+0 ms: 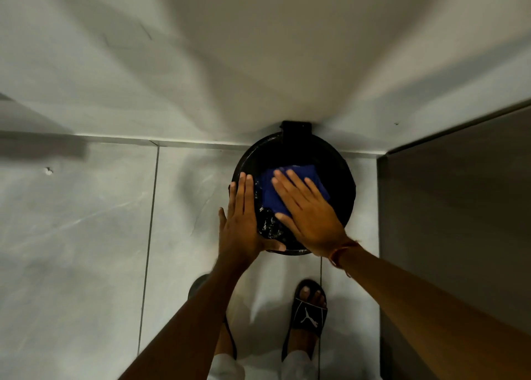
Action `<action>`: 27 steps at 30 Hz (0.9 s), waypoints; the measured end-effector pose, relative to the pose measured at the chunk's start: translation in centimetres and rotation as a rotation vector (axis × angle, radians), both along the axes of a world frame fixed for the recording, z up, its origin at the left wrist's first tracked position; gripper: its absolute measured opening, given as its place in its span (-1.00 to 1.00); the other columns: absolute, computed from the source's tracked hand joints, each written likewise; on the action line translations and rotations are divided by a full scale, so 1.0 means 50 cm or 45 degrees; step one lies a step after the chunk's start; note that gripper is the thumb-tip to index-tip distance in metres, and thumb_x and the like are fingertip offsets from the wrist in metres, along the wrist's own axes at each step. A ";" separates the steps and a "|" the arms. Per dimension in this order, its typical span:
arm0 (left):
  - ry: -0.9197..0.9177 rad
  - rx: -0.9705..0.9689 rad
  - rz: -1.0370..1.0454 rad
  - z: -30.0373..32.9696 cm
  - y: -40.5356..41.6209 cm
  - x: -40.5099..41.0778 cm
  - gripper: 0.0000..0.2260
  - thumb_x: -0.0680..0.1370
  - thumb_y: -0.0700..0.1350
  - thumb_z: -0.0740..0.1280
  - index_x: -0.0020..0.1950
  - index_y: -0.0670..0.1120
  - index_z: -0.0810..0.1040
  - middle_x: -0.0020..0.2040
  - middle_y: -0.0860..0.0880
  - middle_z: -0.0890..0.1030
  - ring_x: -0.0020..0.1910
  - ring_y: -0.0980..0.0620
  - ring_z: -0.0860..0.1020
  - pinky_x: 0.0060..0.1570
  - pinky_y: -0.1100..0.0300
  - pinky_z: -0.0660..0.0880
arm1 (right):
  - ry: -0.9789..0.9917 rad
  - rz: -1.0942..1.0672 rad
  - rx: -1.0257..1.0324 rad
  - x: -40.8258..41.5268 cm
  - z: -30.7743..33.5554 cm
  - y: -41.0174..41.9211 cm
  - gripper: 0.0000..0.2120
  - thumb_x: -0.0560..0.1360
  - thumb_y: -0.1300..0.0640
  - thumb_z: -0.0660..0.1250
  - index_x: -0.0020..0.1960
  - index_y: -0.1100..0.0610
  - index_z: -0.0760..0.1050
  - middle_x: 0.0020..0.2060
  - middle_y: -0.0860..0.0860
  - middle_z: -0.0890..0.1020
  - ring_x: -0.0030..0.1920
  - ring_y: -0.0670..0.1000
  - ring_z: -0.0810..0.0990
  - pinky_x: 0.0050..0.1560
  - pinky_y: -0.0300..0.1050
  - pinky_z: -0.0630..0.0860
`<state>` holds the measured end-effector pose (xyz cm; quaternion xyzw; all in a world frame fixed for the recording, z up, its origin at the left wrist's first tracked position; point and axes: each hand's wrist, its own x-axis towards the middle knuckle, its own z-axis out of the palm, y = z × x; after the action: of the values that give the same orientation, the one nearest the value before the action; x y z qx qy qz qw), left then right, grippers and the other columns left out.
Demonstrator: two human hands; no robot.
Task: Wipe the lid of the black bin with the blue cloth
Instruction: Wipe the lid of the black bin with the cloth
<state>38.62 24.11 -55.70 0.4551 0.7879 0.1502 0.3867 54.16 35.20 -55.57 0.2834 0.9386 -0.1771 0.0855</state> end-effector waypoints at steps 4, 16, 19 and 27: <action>-0.006 -0.006 -0.001 -0.001 0.000 0.001 0.44 0.04 0.58 0.39 0.64 -0.02 -0.31 0.66 0.04 -0.31 0.65 -0.05 -0.30 0.53 -0.41 -0.01 | 0.006 -0.437 -0.015 -0.038 0.002 0.011 -0.35 0.69 -0.19 -0.08 0.68 0.10 -0.08 0.68 0.03 0.00 0.68 0.06 -0.07 0.67 0.12 -0.08; -0.158 0.091 0.020 -0.004 -0.001 -0.007 0.35 0.15 0.30 0.61 0.66 -0.02 -0.20 0.69 -0.04 -0.15 0.67 -0.08 -0.19 0.57 -0.34 0.02 | 0.189 -0.147 -0.370 -0.089 0.032 0.003 -0.42 0.73 -0.10 -0.06 0.68 0.08 -0.05 0.69 -0.02 -0.03 0.68 -0.02 -0.13 0.69 0.06 -0.11; -0.280 0.138 0.175 0.016 0.004 -0.048 0.22 0.31 -0.03 0.64 0.65 0.06 -0.22 0.69 0.02 -0.14 0.67 -0.03 -0.11 0.60 -0.26 0.05 | 0.420 -0.443 -0.221 -0.063 0.052 0.079 -0.48 0.74 -0.01 -0.04 0.66 0.07 0.06 0.67 -0.01 0.07 0.68 -0.01 -0.02 0.67 -0.03 -0.07; 0.457 0.152 -0.341 0.047 0.165 0.026 -0.29 0.63 0.29 0.04 0.67 0.02 -0.11 0.69 0.01 -0.10 0.67 -0.08 -0.14 0.55 -0.39 -0.06 | 0.096 -0.514 -0.152 0.014 -0.013 0.131 -0.47 0.74 0.04 -0.02 0.68 0.02 -0.04 0.69 -0.04 0.02 0.69 0.10 -0.08 0.64 0.27 0.02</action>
<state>39.94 32.36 -53.34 0.5970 0.7664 0.0604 0.2293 54.86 41.73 -56.24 0.4532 0.8533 -0.2563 0.0297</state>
